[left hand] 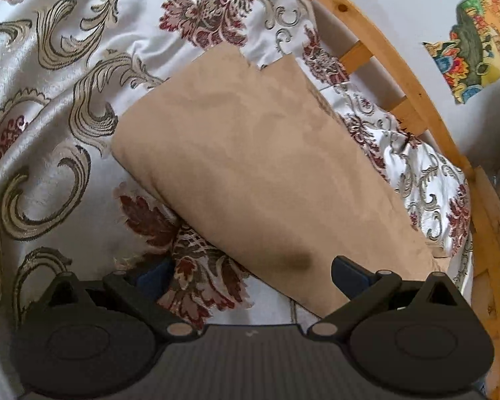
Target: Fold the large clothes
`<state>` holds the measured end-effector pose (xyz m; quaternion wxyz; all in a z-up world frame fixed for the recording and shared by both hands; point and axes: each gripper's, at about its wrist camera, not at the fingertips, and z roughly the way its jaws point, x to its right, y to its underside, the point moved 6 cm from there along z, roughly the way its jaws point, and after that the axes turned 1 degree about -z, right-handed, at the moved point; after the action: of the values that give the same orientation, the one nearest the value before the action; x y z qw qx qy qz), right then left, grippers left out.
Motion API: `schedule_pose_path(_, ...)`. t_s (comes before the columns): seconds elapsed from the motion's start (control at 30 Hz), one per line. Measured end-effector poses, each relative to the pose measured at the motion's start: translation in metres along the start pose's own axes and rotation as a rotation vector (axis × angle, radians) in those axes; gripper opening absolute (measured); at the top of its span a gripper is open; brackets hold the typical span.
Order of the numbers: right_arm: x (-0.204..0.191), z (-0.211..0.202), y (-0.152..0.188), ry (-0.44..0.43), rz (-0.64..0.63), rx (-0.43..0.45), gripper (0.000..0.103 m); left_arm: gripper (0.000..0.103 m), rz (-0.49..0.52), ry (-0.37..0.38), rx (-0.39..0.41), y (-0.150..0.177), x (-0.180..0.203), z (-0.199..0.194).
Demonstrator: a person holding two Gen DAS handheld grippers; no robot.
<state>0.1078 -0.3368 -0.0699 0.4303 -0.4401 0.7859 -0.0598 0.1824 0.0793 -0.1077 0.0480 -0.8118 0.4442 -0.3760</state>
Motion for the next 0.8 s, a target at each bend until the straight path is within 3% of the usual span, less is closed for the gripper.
schedule_pose_path(0.17, 0.002, -0.001, -0.019, 0.005, 0.017, 0.117, 0.101, 0.102, 0.009, 0.004, 0.013, -0.011, -0.004, 0.001)
schedule_pose_path(0.27, 0.016, -0.001, -0.030, 0.057, 0.044, 0.167, 0.086, 0.093, -0.013, -0.012, 0.034, -0.019, -0.009, 0.002)
schedule_pose_path(0.33, 0.030, -0.004, -0.037, 0.090, 0.095, 0.198, 0.071, 0.075, -0.025, -0.056, 0.059, -0.022, -0.013, 0.002)
schedule_pose_path(0.5, 0.051, -0.017, -0.049, 0.176, 0.112, 0.285, 0.053, 0.056, -0.033, -0.117, 0.124, -0.031, -0.018, -0.002)
schedule_pose_path(0.6, 0.053, -0.021, -0.054, 0.214, 0.071, 0.315, 0.029, 0.031, -0.015, -0.173, 0.138, -0.037, -0.019, -0.003)
schedule_pose_path(0.7, 0.052, -0.027, -0.052, 0.219, 0.051, 0.313, 0.018, 0.009, -0.006, -0.177, 0.163, -0.040, -0.018, -0.008)
schedule_pose_path(0.8, 0.039, -0.041, -0.047, 0.222, 0.003, 0.311, 0.013, 0.002, 0.007, -0.180, 0.207, -0.045, -0.017, -0.021)
